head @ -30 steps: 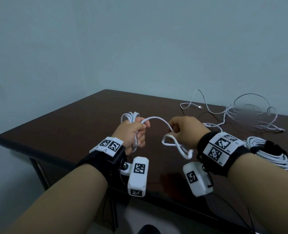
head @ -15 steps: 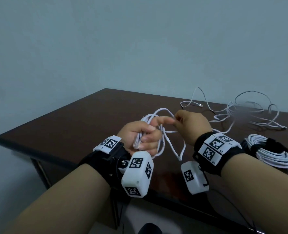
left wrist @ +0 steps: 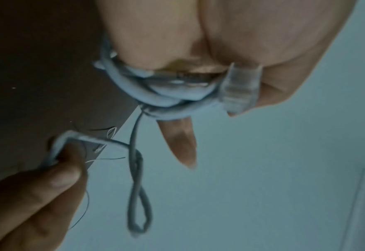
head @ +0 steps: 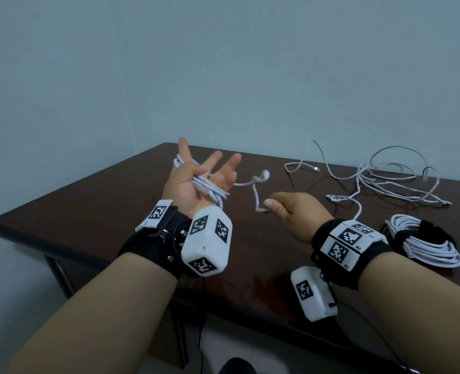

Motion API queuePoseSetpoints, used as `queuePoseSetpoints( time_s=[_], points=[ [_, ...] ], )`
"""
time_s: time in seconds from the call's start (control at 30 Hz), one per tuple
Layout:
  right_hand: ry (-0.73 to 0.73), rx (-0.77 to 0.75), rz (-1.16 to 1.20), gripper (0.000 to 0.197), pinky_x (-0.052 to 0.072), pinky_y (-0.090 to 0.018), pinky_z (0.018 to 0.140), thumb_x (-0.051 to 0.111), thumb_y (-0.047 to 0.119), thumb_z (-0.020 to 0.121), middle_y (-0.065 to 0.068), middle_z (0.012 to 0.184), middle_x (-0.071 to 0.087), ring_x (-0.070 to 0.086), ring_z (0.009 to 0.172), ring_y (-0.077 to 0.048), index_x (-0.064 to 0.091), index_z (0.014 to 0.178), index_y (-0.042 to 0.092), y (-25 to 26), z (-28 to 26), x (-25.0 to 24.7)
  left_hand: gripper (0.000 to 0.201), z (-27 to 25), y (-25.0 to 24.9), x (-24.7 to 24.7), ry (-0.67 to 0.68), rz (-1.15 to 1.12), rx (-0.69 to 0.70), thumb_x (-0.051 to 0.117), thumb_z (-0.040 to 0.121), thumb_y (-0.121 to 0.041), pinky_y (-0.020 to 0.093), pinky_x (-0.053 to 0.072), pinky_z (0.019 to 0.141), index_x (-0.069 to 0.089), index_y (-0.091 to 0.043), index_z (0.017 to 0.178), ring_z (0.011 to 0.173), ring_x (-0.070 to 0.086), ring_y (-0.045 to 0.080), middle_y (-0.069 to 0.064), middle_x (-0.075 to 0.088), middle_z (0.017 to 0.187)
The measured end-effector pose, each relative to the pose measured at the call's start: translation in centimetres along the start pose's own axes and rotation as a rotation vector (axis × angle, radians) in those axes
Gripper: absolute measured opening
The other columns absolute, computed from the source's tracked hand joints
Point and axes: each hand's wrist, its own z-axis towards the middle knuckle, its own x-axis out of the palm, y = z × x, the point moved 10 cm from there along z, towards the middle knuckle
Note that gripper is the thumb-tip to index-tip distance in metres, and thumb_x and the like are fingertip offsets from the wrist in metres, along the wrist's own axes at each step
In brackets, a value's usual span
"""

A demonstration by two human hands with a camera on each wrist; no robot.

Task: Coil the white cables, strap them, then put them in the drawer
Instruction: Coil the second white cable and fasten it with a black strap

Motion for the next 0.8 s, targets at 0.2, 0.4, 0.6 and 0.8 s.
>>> queuePoseSetpoints(
  time_s=[0.2,0.4,0.6,0.8],
  points=[
    [0.080,-0.041,0.028,0.032,0.046,-0.030,0.066,0.056,0.045,0.087,-0.007,0.071,0.064,0.058,0.070,-0.021,0.069,0.080,0.017,0.7,-0.1,0.3,0.025,0.0,-0.5,-3.1,-0.280,0.112,0.072,0.029,0.095,0.004,0.047,0.043,0.098,0.050,-0.002,0.106,0.120,0.051,0.038,0.015,0.041,0.134],
    [-0.097,0.131,-0.058,0.018,0.046,-0.028,0.076,0.057,0.039,0.087,0.009,0.077,0.058,0.060,0.085,-0.016,0.069,0.082,0.027,-2.0,0.6,-1.9,0.069,-0.4,-0.4,-3.4,-0.307,0.199,0.092,0.023,0.090,0.012,0.049,0.037,0.107,0.025,-0.035,0.140,0.132,0.041,0.040,0.017,0.026,0.153],
    [-0.220,0.095,-0.060,0.013,0.040,-0.039,0.093,0.060,0.034,0.087,0.009,0.082,0.052,0.056,0.091,-0.019,0.069,0.084,0.025,-0.7,0.8,-3.1,0.086,0.6,0.0,-3.3,-0.265,0.389,0.105,0.028,0.086,0.016,0.033,0.046,0.085,0.014,-0.043,0.147,0.102,0.053,0.022,0.012,0.032,0.149],
    [-0.445,-0.059,-0.053,0.009,0.037,-0.039,0.086,0.068,0.027,0.081,0.004,0.075,0.058,0.059,0.084,-0.024,0.071,0.078,0.019,1.9,0.3,-5.2,0.088,-1.0,5.9,-0.6,0.133,0.719,-0.308,0.026,0.087,0.013,0.037,0.055,0.064,-0.001,-0.044,0.148,0.074,0.069,0.034,0.030,0.065,0.105]
  ],
)
